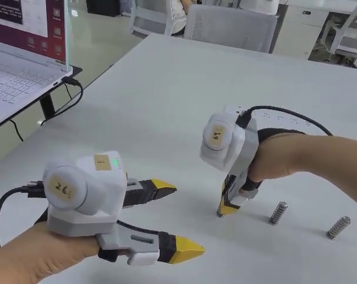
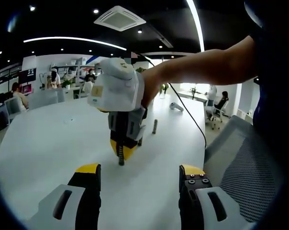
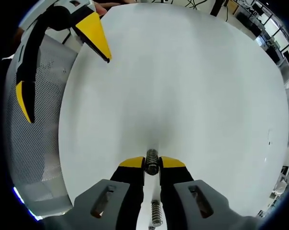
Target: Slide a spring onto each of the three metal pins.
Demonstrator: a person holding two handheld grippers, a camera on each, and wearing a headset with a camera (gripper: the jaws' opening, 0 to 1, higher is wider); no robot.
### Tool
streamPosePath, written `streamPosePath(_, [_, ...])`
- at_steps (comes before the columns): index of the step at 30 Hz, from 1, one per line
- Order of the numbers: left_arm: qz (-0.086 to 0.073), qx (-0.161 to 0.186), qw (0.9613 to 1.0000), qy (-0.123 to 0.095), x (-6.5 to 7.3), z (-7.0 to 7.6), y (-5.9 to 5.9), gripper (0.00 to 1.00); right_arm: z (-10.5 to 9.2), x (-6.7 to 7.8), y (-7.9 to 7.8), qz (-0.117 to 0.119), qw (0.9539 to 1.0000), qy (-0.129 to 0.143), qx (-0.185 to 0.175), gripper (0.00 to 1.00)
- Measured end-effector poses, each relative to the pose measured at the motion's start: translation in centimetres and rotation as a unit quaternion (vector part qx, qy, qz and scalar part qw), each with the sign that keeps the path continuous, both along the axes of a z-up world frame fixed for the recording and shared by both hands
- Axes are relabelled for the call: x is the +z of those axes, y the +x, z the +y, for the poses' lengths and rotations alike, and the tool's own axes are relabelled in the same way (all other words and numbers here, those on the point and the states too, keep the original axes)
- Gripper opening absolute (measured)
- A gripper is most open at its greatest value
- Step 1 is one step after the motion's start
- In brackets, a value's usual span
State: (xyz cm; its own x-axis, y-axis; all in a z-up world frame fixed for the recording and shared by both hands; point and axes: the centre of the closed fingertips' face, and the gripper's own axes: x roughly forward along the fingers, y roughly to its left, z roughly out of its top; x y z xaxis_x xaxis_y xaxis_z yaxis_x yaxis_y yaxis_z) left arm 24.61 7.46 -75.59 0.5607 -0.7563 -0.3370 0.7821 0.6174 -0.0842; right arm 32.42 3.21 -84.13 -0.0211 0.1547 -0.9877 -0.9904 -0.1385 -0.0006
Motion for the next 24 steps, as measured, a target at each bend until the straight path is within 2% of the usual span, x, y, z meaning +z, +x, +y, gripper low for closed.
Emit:
streamPosePath(13, [-0.001, -0.002, 1.0, 0.0, 0.1, -0.1, -0.1, 0.62, -0.4, 0.3, -0.1, 0.006, 0.9997, 0.016, -0.017, 0.2])
streamPosePath(24, [0.0, -0.001, 1.0, 0.001, 0.1, -0.1, -0.1, 0.62, -1.5, 0.9, 0.3, 0.004, 0.9984, 0.038, -0.041, 0.22])
